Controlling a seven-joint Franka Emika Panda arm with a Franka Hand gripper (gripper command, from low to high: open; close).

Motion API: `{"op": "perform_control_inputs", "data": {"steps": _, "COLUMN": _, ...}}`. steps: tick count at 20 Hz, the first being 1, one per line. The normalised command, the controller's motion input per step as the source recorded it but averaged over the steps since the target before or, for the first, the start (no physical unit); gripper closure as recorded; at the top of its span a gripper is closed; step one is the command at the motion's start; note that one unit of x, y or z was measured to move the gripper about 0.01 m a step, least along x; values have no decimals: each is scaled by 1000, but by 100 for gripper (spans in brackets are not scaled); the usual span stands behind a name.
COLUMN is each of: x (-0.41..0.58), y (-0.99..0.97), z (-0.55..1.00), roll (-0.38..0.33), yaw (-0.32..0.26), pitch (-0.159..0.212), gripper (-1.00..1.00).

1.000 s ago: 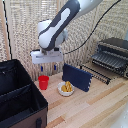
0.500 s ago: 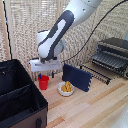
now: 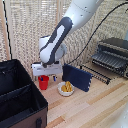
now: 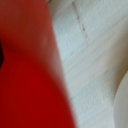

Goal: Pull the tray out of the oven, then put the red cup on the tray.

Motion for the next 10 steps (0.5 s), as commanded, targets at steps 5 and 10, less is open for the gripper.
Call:
{"op": "perform_control_inputs", "data": {"steps": 5, "x": 0, "y": 5, "z": 0, "roll": -2, "yaw": 23, "pitch": 0, "gripper": 100}}
{"op": "perform_control_inputs", "data": {"steps": 10, "x": 0, "y": 26, "z": -6, "roll": -1, "yaw": 70, "pitch": 0, "gripper": 100}}
